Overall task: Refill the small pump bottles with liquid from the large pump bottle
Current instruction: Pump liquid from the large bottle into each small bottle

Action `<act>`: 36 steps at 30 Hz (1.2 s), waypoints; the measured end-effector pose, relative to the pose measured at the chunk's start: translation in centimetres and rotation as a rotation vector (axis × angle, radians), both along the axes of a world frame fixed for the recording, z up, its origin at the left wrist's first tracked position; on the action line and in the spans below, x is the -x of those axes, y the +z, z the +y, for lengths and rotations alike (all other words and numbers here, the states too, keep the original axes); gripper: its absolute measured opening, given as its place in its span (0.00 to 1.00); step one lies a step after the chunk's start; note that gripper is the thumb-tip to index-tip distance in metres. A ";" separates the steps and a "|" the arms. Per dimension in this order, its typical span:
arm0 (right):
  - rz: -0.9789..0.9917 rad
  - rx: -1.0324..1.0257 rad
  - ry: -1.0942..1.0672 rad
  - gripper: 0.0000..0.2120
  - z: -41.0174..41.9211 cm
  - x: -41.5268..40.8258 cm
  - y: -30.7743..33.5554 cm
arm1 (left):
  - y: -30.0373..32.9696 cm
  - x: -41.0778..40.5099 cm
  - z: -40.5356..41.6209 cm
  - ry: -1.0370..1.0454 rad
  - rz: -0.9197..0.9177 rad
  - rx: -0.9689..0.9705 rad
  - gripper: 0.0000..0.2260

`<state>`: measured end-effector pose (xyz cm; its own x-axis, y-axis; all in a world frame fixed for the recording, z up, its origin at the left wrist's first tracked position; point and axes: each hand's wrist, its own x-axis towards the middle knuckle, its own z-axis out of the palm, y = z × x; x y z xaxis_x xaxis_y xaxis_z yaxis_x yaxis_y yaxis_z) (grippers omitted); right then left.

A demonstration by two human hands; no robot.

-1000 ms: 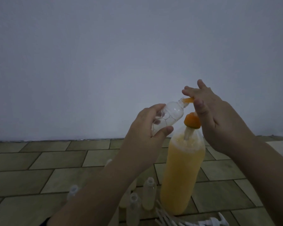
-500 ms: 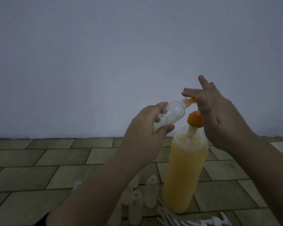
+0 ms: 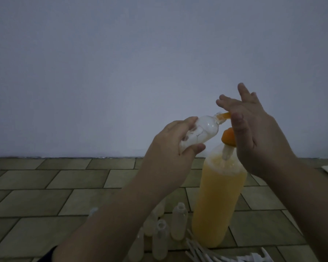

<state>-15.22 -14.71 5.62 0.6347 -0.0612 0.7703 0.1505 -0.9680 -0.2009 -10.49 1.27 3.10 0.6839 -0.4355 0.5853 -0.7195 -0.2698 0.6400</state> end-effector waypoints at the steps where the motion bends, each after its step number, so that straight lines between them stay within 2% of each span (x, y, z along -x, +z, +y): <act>1: -0.001 -0.012 -0.004 0.38 0.0 -0.1 -0.3 | -0.1 0.0 0.0 0.000 -0.001 -0.006 0.23; 7: -0.015 -0.006 0.001 0.37 0.2 0.1 -1.3 | -0.7 -0.1 0.0 -0.001 0.003 -0.030 0.23; 12: -0.078 0.043 0.051 0.25 0.4 0.7 0.7 | 0.3 0.0 0.0 0.003 -0.021 0.008 0.22; 15: -0.074 -0.053 0.009 0.29 0.7 0.1 -0.2 | -0.1 -0.2 -0.2 0.002 0.005 0.005 0.23; 19: -0.020 -0.053 -0.002 0.33 0.7 -0.3 -1.5 | -0.6 -0.2 0.1 -0.010 0.034 -0.022 0.24; 24: -0.017 0.003 0.035 0.25 1.0 0.6 0.7 | 0.3 0.0 0.3 -0.014 0.041 0.007 0.24; 30: -0.062 -0.057 0.008 0.29 0.9 -0.4 -1.1 | -0.1 0.0 0.2 -0.011 0.056 0.010 0.24; 36: -0.035 -0.021 0.031 0.24 1.0 0.4 0.1 | 0.5 0.3 0.4 -0.003 0.062 0.023 0.24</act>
